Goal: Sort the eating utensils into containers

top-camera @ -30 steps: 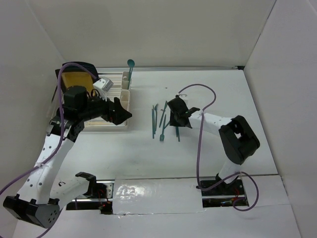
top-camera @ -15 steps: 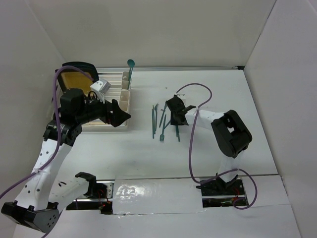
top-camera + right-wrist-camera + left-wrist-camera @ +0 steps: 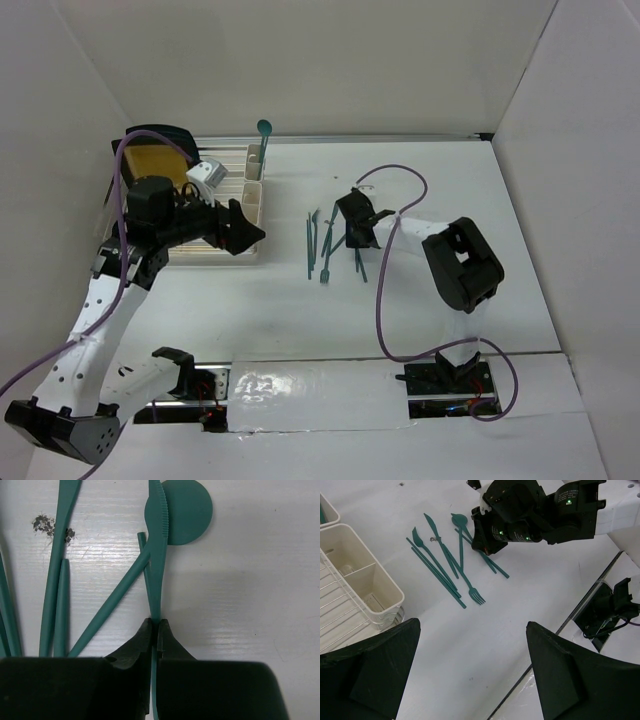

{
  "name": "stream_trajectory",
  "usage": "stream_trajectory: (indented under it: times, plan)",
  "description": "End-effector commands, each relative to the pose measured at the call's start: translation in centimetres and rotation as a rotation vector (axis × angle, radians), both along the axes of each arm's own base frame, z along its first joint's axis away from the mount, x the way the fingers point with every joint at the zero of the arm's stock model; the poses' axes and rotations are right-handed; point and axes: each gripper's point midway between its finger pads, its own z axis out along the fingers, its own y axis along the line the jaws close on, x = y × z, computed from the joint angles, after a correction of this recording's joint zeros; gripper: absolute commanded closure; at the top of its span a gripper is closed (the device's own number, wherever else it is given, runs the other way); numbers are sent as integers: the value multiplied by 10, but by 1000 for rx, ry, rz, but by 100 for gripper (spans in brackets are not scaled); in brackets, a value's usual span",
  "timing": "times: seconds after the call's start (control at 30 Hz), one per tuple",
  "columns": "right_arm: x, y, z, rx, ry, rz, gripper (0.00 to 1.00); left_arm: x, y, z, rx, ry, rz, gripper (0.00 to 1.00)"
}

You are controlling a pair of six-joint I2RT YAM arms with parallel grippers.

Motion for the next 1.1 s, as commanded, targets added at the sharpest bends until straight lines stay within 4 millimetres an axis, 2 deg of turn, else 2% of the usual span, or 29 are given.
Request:
stream_trajectory:
  times: [0.0,0.03,0.07,0.13,0.2,0.23,0.37,0.5,0.57,0.6,0.67,0.7,0.73,0.77,0.83,0.87,0.9,0.93,1.0,1.07]
  plan:
    - [8,-1,12,-11,-29,4,100,-3,-9,17,-40,-35,-52,0]
    - [8,-3,18,-9,-34,2,100,-3,-9,19,-44,-39,-51,0]
    - [13,-1,38,15,-76,0,100,-3,-12,19,-49,-35,-67,0]
    - [10,4,51,62,-86,30,100,-5,-17,22,-71,-33,-93,0]
    - [14,12,86,161,-171,62,100,-4,-19,20,-90,-7,-94,0]
    - [9,24,97,233,-180,120,100,-3,-21,22,-106,0,-91,0]
    - [-1,32,155,375,-304,190,100,0,-28,15,-137,32,-116,0]
    - [-15,50,189,501,-377,294,100,6,-33,9,-149,45,-118,0]
    - [-16,61,224,573,-483,362,100,12,-29,8,-139,54,-73,0]
    - [-16,64,238,591,-529,384,100,18,-23,6,-119,55,-21,0]
    - [-10,71,279,629,-672,428,100,20,-14,9,-102,33,36,0]
    - [-6,75,305,639,-745,457,100,23,-8,8,-86,20,79,0]
    - [0,82,323,656,-807,474,100,21,0,10,-87,13,117,0]
    - [5,86,355,667,-885,499,100,22,7,11,-101,19,167,0]
    - [15,104,379,700,-972,538,100,17,22,8,-113,23,264,0]
    - [18,110,402,724,-1030,561,100,14,33,5,-145,46,337,0]
    - [30,120,396,734,-1030,571,100,15,42,2,-153,65,399,0]
    - [30,127,412,763,-1085,585,100,15,57,-6,-144,85,484,0]
    - [43,147,413,801,-1100,617,100,16,72,-16,-159,135,588,0]
    - [41,166,419,851,-1141,644,100,16,92,-32,-137,201,706,0]
